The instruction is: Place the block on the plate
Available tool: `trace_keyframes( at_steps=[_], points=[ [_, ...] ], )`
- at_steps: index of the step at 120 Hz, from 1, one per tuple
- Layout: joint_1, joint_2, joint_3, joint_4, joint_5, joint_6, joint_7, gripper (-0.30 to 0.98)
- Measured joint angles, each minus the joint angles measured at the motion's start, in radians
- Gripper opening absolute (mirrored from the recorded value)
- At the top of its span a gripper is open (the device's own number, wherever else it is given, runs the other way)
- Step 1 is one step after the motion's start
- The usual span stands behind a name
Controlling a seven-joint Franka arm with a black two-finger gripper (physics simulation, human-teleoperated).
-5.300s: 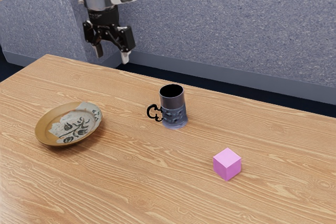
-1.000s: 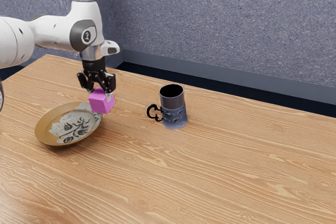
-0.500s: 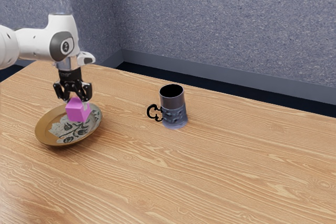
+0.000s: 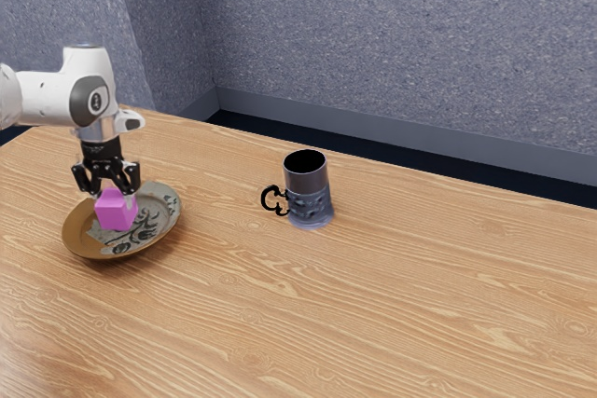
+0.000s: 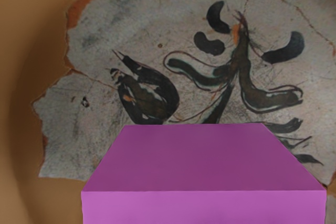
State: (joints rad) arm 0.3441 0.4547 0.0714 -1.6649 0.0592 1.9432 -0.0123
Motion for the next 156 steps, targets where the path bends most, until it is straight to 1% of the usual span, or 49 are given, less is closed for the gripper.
trace_keyframes(
  at_steps=[19, 33, 61, 80, 105, 121, 136, 156],
  points=[
    [0.005, 0.022, 0.0, 0.0, 0.0, 0.019, -0.002, 0.12],
    [0.006, 0.033, 0.001, 0.001, -0.009, 0.03, 0.003, 0.25],
    [0.004, 0.037, 0.001, 0.002, -0.031, 0.041, 0.019, 0.49],
    [0.005, 0.029, 0.002, 0.003, -0.035, 0.043, 0.028, 0.59],
    [0.001, -0.052, -0.008, -0.002, -0.035, 0.026, 0.037, 0.65],
    [-0.011, -0.12, -0.04, -0.001, -0.033, -0.014, 0.041, 0.67],
    [-0.065, -0.18, -0.054, 0.005, -0.032, -0.056, 0.041, 0.68],
    [-0.149, -0.208, -0.056, 0.035, -0.034, -0.112, 0.041, 0.68]
  ],
)
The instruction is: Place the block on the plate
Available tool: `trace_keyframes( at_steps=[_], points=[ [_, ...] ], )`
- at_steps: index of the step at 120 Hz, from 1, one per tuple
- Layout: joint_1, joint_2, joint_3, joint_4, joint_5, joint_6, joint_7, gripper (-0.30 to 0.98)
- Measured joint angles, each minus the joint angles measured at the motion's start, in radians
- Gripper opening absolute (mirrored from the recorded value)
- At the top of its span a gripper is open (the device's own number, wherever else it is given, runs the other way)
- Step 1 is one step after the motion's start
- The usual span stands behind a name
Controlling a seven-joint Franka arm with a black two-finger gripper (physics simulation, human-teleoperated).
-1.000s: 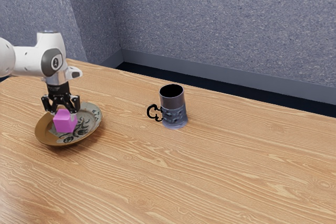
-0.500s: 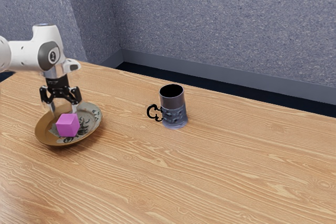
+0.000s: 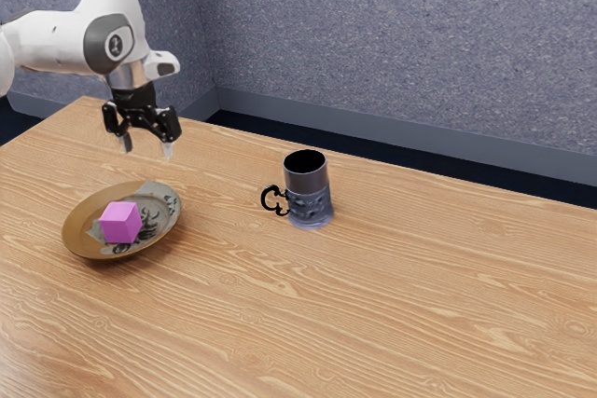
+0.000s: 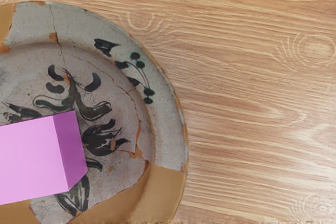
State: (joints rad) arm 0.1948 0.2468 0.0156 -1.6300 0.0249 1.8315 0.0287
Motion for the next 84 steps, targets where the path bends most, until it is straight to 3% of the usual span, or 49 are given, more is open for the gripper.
trace_keyframes(
  at_steps=[17, 84],
  points=[
    [-0.058, -0.066, -0.025, 0.008, -0.003, -0.047, -0.004, 0.68],
    [-0.071, -0.156, -0.276, 0.172, -0.003, -0.28, -0.098, 0.69]
  ],
)
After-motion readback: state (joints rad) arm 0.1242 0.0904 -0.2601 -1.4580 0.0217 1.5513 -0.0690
